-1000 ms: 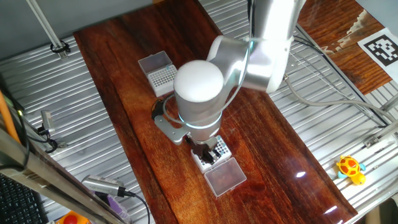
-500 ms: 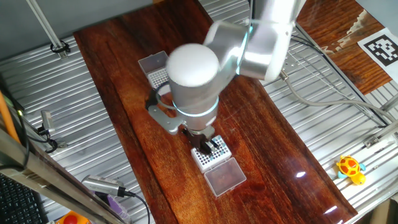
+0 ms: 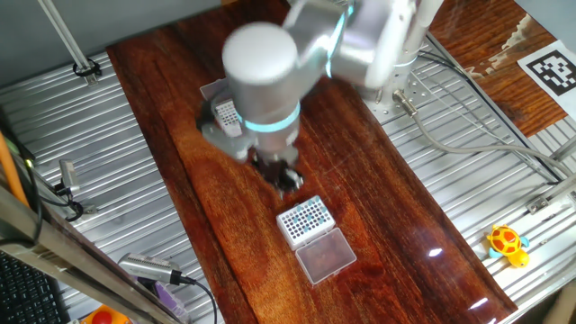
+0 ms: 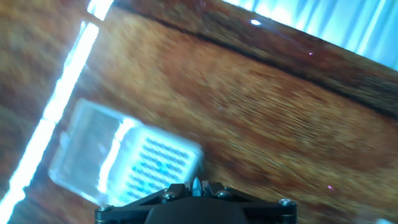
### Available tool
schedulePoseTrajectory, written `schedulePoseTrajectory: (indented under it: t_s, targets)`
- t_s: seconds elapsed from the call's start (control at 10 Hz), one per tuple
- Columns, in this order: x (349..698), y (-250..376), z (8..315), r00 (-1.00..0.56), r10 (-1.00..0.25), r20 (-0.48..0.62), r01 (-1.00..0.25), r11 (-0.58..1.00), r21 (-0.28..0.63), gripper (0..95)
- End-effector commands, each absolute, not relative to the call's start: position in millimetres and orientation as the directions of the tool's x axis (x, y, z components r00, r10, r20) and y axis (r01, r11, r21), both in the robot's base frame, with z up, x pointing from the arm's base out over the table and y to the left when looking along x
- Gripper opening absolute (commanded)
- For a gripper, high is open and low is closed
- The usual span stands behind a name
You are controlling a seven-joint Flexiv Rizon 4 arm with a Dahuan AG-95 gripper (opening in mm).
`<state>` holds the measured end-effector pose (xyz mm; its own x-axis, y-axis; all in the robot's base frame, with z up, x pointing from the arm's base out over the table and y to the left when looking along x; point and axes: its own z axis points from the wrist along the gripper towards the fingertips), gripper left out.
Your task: Transfer all medium pipette tips from one holder to another
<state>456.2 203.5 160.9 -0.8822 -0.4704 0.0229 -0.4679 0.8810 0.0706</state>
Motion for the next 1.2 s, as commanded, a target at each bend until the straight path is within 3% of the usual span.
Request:
schedulePoseTrajectory:
  t_s: [0.1, 0.6, 1.2]
  targets:
    - [457, 199, 160, -0.881, -0.472, 0.040, -0.468, 0.881, 0.071, 0.0]
    - [457, 199, 160, -0.962, -0.270, 0.036, -0.268, 0.962, 0.049, 0.0]
    - [418, 30, 163, -0.894, -0.447, 0.032, -0.445, 0.893, 0.066, 0.0]
